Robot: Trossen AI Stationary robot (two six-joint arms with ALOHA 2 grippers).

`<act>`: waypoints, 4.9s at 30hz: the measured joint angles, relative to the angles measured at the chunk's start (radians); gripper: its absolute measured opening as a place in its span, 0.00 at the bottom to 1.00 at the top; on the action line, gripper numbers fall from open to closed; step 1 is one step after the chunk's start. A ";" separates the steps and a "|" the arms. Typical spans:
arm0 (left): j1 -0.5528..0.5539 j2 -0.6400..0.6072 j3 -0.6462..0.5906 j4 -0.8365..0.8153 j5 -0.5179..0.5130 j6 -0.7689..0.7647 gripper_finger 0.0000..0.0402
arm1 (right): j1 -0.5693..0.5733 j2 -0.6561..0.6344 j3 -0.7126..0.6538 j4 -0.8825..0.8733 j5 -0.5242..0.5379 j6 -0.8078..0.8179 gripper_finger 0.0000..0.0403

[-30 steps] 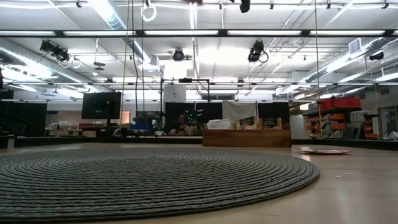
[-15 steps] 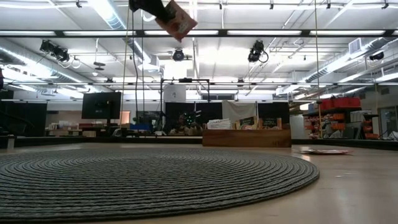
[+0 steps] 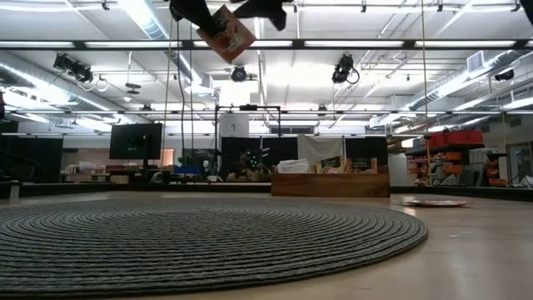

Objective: Pick & Place Tea
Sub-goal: Put the orange tea bag into the right section of the wooden organizer

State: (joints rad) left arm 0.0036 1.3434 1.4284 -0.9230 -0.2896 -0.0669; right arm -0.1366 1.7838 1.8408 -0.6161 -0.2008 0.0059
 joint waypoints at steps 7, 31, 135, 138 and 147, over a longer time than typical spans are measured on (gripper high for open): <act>0.000 0.000 0.000 -0.027 0.014 -0.016 0.00 | 0.006 0.066 0.015 0.024 -0.028 0.009 0.40; 0.000 0.000 0.000 -0.030 0.013 -0.019 0.00 | 0.006 0.076 0.016 0.031 -0.026 -0.041 0.03; -0.124 -0.401 -0.685 1.081 -0.045 -0.242 0.04 | 0.029 -0.177 -0.023 0.193 -0.004 0.192 0.36; -0.114 -0.401 -0.685 1.065 -0.045 -0.240 0.04 | 0.029 -0.112 0.081 0.040 -0.029 0.153 0.42; -0.073 -0.400 -0.685 1.042 0.009 -0.244 0.04 | 0.032 0.069 0.291 -0.143 -0.045 0.079 0.42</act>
State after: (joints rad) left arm -0.0692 0.9436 0.7433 0.1193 -0.2808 -0.3111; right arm -0.1051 1.8526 2.1317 -0.7588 -0.2455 0.0852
